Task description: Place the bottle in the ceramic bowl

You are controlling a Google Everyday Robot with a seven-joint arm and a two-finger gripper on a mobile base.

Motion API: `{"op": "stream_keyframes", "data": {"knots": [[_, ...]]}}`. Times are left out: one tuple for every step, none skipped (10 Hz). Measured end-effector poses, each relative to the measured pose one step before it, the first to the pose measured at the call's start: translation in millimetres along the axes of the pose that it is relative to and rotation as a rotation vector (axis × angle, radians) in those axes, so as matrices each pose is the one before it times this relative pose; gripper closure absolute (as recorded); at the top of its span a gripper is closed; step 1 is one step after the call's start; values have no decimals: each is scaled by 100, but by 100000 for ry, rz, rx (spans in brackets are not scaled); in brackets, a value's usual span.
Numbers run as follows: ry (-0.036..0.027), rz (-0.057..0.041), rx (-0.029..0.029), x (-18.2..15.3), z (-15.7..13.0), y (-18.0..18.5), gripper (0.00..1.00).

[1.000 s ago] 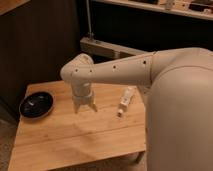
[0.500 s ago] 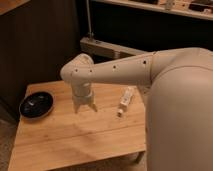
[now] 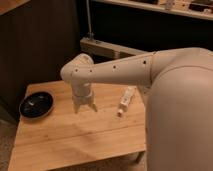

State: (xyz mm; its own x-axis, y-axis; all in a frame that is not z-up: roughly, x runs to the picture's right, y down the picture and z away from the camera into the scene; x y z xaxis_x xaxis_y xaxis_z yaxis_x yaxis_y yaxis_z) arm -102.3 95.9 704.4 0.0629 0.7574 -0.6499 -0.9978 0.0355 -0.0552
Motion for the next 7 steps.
{"op": "stream_keyframes", "data": {"knots": [[-5, 0, -5, 1, -4, 4, 35], [0, 3, 6, -2, 3, -3, 35], [-124, 22, 71, -14, -35, -36, 35], [-888, 1201, 273, 3, -133, -287, 35], [-2375, 1950, -121, -383, -354, -594, 35], [-2576, 2532, 334, -891, -309, -1139, 35], [-3151, 3786, 167, -1512, -466, -1853, 35]]}}
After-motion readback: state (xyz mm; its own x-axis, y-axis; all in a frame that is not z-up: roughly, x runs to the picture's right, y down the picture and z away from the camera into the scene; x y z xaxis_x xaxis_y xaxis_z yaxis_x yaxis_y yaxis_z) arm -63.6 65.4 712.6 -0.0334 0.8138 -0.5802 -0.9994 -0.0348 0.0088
